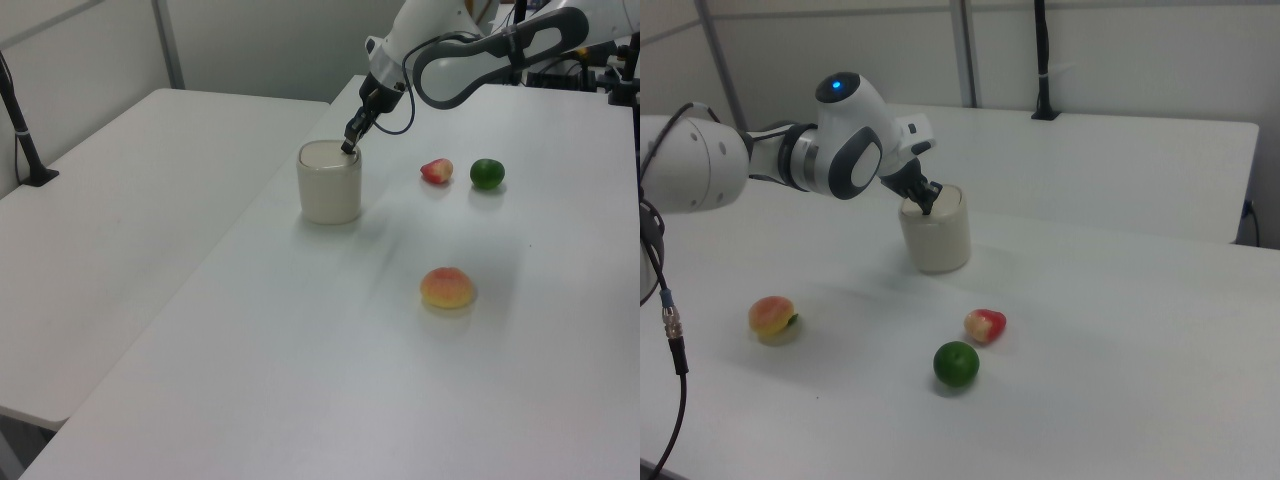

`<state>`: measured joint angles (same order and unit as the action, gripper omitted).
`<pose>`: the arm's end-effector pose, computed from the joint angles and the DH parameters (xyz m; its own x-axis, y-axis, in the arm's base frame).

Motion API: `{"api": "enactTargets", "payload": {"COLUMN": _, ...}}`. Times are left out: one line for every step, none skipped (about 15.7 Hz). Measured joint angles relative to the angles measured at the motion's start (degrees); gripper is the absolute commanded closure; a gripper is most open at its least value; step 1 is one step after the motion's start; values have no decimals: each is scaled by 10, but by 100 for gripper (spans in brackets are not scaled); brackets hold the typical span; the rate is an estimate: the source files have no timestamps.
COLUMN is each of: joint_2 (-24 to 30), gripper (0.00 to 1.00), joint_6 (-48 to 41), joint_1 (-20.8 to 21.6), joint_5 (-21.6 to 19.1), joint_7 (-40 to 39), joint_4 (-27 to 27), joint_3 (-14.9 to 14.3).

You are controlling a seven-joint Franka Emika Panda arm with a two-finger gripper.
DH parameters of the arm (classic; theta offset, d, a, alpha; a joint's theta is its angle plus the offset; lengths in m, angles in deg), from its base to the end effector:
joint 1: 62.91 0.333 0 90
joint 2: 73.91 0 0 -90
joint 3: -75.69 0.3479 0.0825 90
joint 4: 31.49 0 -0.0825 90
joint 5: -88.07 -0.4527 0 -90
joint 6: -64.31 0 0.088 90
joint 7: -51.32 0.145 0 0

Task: Close garbage bin
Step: 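Press the gripper on the closed lid to seat it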

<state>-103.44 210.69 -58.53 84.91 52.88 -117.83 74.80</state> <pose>0.8343 0.0534 0.3916 0.8626 -0.0150 0.5056 0.0153 -0.9983 -0.0557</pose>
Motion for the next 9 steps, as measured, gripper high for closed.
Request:
{"api": "enactTargets", "payload": {"joint_2": 0, "gripper": 98, "joint_6": 0, "joint_1": 0, "joint_5": 2, "joint_7": 0, "joint_4": -1, "joint_3": 0}}
{"api": "enactTargets", "payload": {"joint_2": 0, "gripper": 98, "joint_6": 0, "joint_1": 0, "joint_5": 4, "joint_7": 0, "joint_4": -1, "joint_3": 0}}
{"api": "enactTargets", "payload": {"joint_2": 0, "gripper": 98, "joint_6": 0, "joint_1": 0, "joint_5": 4, "joint_7": 0, "joint_4": -1, "joint_3": 0}}
{"api": "enactTargets", "payload": {"joint_2": 0, "gripper": 98, "joint_6": 0, "joint_1": 0, "joint_5": 5, "joint_7": 0, "joint_4": -1, "joint_3": 0}}
{"api": "enactTargets", "payload": {"joint_2": 0, "gripper": 98, "joint_6": 0, "joint_1": 0, "joint_5": 5, "joint_7": 0, "joint_4": -1, "joint_3": 0}}
{"api": "enactTargets", "payload": {"joint_2": 1, "gripper": 98, "joint_6": 0, "joint_1": 0, "joint_5": 5, "joint_7": 0, "joint_4": -1, "joint_3": 0}}
{"api": "enactTargets", "payload": {"joint_2": 2, "gripper": 98, "joint_6": 0, "joint_1": 0, "joint_5": 5, "joint_7": 0, "joint_4": -1, "joint_3": 0}}
{"api": "enactTargets", "payload": {"joint_2": 2, "gripper": 98, "joint_6": 0, "joint_1": 0, "joint_5": 5, "joint_7": 0, "joint_4": -1, "joint_3": 0}}
{"api": "enactTargets", "payload": {"joint_2": 3, "gripper": 98, "joint_6": 0, "joint_1": 0, "joint_5": 5, "joint_7": 0, "joint_4": -1, "joint_3": 0}}
